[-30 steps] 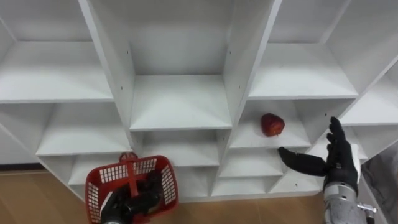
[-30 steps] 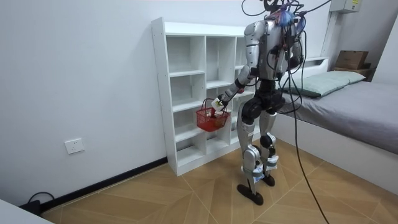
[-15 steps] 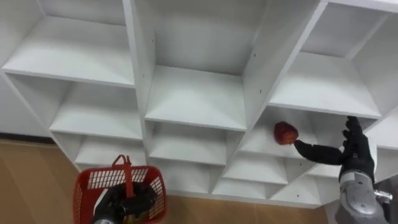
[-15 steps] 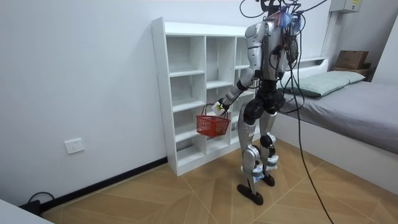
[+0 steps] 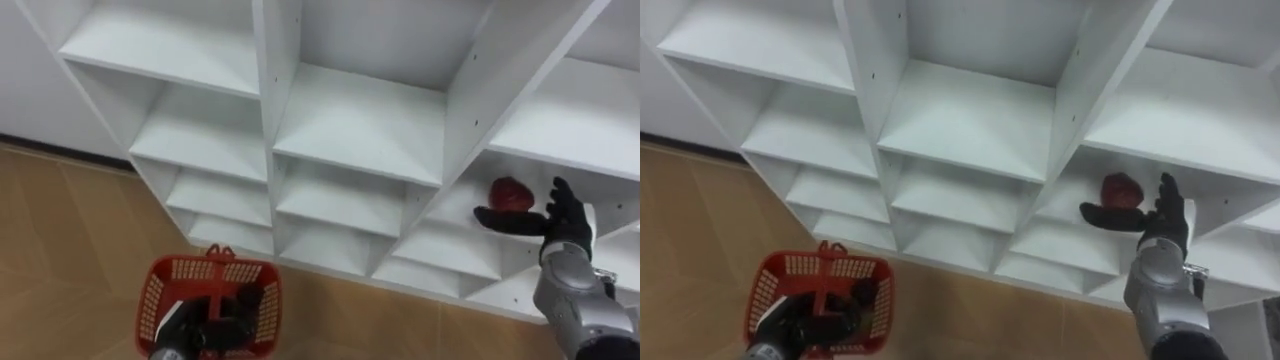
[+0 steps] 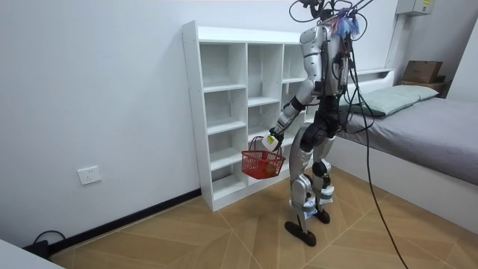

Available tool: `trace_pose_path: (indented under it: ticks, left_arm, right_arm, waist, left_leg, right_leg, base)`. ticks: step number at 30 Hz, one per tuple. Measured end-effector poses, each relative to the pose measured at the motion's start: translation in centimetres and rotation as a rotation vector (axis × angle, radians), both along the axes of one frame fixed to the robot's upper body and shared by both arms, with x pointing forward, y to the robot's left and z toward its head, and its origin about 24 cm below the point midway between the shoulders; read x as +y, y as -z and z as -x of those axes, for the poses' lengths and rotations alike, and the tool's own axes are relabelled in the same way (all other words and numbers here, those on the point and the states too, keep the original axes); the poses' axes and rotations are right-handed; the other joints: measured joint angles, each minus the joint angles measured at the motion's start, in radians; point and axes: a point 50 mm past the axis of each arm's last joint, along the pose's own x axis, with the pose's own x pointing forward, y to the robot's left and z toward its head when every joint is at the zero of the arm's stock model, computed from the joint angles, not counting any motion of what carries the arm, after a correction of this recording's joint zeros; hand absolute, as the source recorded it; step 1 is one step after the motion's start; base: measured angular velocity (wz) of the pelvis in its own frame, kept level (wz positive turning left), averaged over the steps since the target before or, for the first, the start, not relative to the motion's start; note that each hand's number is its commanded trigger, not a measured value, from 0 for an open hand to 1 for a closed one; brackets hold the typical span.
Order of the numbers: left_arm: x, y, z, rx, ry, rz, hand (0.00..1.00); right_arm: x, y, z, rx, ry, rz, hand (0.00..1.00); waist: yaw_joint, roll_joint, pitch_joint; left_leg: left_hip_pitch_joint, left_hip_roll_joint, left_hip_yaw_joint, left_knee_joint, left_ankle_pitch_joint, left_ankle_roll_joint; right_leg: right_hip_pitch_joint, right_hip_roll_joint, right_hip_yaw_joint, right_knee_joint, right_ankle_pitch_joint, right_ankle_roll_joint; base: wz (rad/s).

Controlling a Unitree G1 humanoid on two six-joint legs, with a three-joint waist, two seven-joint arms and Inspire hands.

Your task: Collect fruits from the closet

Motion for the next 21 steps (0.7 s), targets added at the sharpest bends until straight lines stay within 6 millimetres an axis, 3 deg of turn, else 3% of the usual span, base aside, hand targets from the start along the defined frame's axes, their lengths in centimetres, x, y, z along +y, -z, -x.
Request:
trace_pose_path:
  ticks: [2,6,15,21]
  left_arm:
    - [-0.3,-0.1,-0.3,-0.003,0.023,0.008,1.00]
    - [-0.7,-0.1,-0.8,-0.008,0.055,-0.006,1.00]
    - [-0.9,-0.3,-1.3,-0.020,0.067,-0.010,1.00]
    - [-1.2,-0.7,-2.3,-0.048,0.079,-0.025,1.00]
  right_arm:
    - [-0.1,0.0,-0.1,0.005,0.008,-0.002,0.00]
    - [-0.4,-0.8,-1.5,0.001,0.025,0.020,0.00]
    - [-2.5,-3.1,-2.4,-0.054,0.111,0.122,0.00]
    - [-3.1,-4.3,-3.0,-0.091,0.144,0.198,0.00]
  waist:
    - [0.005,0.002,0.0014]
    - [0.003,0.021,0.0153]
    - [0.031,0.030,0.0177]
    - [0.029,0.031,0.0189]
  left_leg:
    - [-0.035,-0.001,0.000,0.026,-0.001,0.001]
    - [-0.096,-0.002,0.005,0.060,-0.002,0.002]
    - [-0.186,0.000,0.043,0.096,0.000,0.005]
    - [-0.225,0.000,0.058,0.100,0.001,0.004]
  right_leg:
    - [-0.031,-0.004,-0.002,0.021,-0.004,-0.001]
    - [-0.088,-0.013,-0.002,0.057,-0.008,-0.004]
    - [-0.205,-0.022,0.031,0.119,-0.011,-0.009]
    - [-0.266,-0.024,0.047,0.150,-0.019,-0.015]
  base:
    - [0.10]
    - [0.00]
    - [-0.10]
    - [-0.05]
